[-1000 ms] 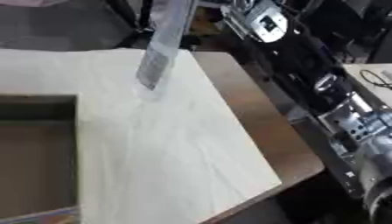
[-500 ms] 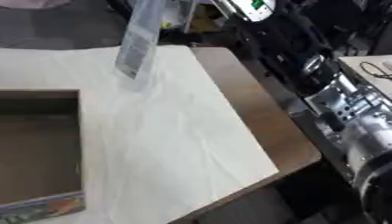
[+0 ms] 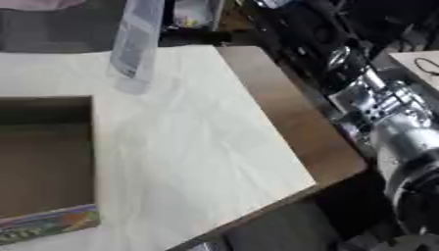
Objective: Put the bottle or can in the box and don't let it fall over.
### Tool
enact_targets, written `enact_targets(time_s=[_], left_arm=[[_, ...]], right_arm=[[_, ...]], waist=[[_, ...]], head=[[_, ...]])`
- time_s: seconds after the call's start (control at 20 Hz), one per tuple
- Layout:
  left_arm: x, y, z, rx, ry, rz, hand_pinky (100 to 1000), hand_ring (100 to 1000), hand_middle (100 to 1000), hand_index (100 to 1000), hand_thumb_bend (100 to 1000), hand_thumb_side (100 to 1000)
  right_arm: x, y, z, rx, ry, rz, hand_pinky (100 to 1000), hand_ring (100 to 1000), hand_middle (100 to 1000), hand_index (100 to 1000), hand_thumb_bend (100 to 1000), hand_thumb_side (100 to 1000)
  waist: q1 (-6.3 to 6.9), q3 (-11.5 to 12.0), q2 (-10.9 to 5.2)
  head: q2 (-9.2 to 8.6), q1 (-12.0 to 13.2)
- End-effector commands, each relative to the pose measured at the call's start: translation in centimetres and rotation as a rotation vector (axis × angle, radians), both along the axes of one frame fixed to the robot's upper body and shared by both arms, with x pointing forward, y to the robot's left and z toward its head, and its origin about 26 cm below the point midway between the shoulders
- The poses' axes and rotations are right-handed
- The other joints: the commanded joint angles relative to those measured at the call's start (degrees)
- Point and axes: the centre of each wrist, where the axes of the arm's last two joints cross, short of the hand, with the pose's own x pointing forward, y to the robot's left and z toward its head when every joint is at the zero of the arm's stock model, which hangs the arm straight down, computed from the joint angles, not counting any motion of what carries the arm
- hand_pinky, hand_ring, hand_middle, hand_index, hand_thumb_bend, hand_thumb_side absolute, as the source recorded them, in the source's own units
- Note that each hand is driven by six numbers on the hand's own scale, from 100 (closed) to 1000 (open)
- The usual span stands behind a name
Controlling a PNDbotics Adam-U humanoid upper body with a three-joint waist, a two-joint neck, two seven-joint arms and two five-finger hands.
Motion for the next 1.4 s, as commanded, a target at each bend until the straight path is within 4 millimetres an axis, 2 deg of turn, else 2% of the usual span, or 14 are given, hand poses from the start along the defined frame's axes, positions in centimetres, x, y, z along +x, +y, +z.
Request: enact_targets(time_s=[0.05, 0.35, 0.4, 0.45, 0.65, 1.15, 1.4], left_arm=[[-0.3, 0.4, 2.5, 0.018, -0.058, 0.003, 683, 493, 792, 868, 130, 735], [-0.1, 0.3, 3.9, -0.042, -0.037, 0.003, 681, 496, 791, 864, 144, 737], [-0.1, 0.2, 4.0, -0.047, -0.036, 0.002, 681, 498, 791, 863, 149, 761], [-0.1, 0.2, 4.2, -0.051, -0.036, 0.0, 681, 499, 791, 863, 145, 737], [0.0, 0.0, 4.5, -0.056, -0.036, -0.006, 682, 500, 790, 861, 145, 736], [0.4, -0.8, 5.6, -0.065, -0.041, -0.045, 684, 509, 789, 861, 147, 731], [0.6, -1.3, 5.9, -0.07, -0.035, -0.068, 685, 511, 789, 860, 147, 731]], right_arm=[[-0.3, 0.9, 1.4, -0.03, -0.034, -0.013, 518, 246, 192, 173, 296, 100], [0.9, 2.8, 1.1, -0.051, -0.049, -0.033, 513, 245, 189, 174, 303, 100], [1.0, 3.1, 1.0, -0.055, -0.051, -0.037, 513, 246, 190, 174, 302, 102], [1.2, 3.4, 0.9, -0.059, -0.051, -0.039, 512, 246, 189, 174, 303, 104], [1.8, 4.4, 0.6, -0.067, -0.065, -0.053, 506, 243, 185, 174, 312, 108], [3.7, 6.2, -0.8, -0.055, -0.043, -0.08, 510, 247, 190, 164, 304, 101], [4.5, 6.7, -1.5, -0.041, -0.028, -0.098, 510, 249, 192, 163, 252, 100]], waist=[[0.59, 0.17, -1.37], [0.36, 1.11, -2.06], [0.3, 1.31, -2.15], [0.24, 1.49, -2.24], [0.06, 2.13, -2.69], [0.46, 3.71, -4.12], [0.5, 4.2, -4.42]], head=[[0.49, -0.32], [1.66, -0.4], [1.95, -0.45], [2.3, -0.48], [3.62, -0.21], [3.81, 0.03], [4.7, -0.77]])
